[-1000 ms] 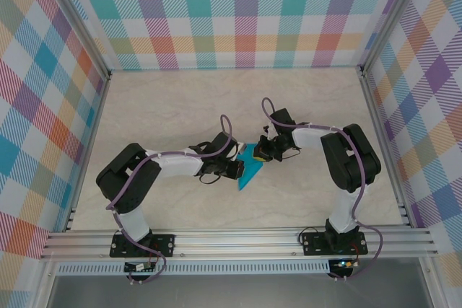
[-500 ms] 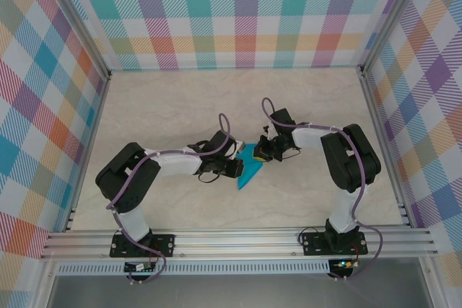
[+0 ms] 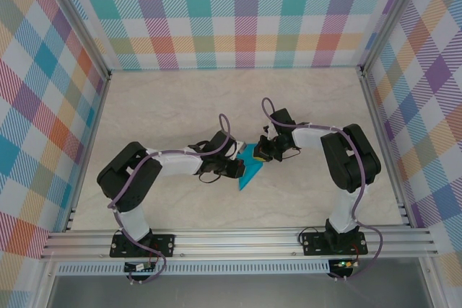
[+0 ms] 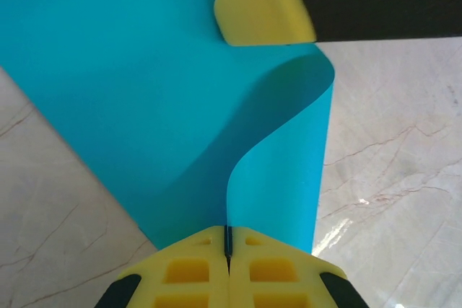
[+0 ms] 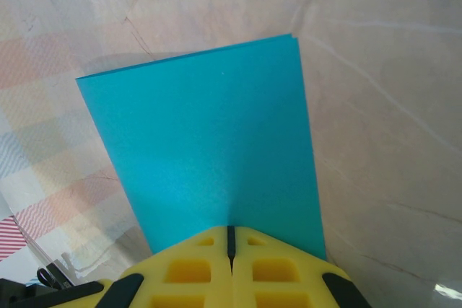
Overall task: Fold a paper plane with a square sheet of paper (pick it up from the middle)
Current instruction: Third fold the triangle at the center of the table.
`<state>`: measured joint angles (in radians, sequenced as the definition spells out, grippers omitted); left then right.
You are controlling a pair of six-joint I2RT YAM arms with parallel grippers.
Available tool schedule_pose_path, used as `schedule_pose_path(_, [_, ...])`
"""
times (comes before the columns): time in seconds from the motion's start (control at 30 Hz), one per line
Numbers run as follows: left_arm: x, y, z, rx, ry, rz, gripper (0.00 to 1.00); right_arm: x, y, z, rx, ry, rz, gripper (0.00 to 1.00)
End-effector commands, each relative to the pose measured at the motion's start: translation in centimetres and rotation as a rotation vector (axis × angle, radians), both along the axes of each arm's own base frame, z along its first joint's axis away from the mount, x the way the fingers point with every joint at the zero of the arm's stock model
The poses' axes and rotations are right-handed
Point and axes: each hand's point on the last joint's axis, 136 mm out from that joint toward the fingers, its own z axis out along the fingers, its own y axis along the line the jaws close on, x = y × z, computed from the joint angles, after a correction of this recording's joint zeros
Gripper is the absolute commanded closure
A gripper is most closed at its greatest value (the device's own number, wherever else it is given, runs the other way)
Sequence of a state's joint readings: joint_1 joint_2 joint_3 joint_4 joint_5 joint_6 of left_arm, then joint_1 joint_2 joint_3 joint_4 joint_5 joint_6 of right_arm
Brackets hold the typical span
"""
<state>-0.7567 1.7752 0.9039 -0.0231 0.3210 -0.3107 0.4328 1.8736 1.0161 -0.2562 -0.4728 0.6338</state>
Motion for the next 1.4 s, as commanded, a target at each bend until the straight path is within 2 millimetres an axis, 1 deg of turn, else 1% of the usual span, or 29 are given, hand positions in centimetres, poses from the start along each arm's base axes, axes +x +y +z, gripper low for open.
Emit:
schedule_pose_path(0.0, [-0.1, 0.6, -1.3, 0.024, 0.034, 0.025, 0.98, -0.6, -0.7, -0.6, -0.039, 0.03, 0.006, 0.97])
schedule_pose_path(0.3, [-0.5, 0.9, -1.5, 0.031, 0.054, 0.032, 0.97, -0.7, -0.7, -0.7, -0.042, 0.033, 0.005, 0.97])
schedule_pose_path(0.53, [-0.8, 0.9, -0.6, 0.008, 0.05, 0.038, 0.97, -0.6, -0.7, -0.7, -0.042, 0.032, 0.003, 0.97])
schedule_pose_path(0.87, [-0.9, 0.5, -0.4, -0.022, 0.064, 0.041, 0.96, -0.7, -0.7, -0.7, -0.042, 0.034, 0.004, 0.98])
schedule_pose_path(1.07, [-1.2, 1.0, -0.7, -0.007, 0.071, 0.052, 0.96, -0.7, -0.8, -0.8, -0.043, 0.033, 0.002, 0.98])
schedule_pose_path(1.23, [-1.5, 1.1, -1.6, 0.001, 0.089, 0.057, 0.96, -0.7, -0.8, -0.7, -0.04, 0.03, -0.003, 0.98])
schedule_pose_path(1.37, [-1.3, 1.4, -1.8, 0.019, 0.083, 0.064, 0.96, -0.5, -0.6, 0.0, -0.029, 0.015, -0.008, 0.97])
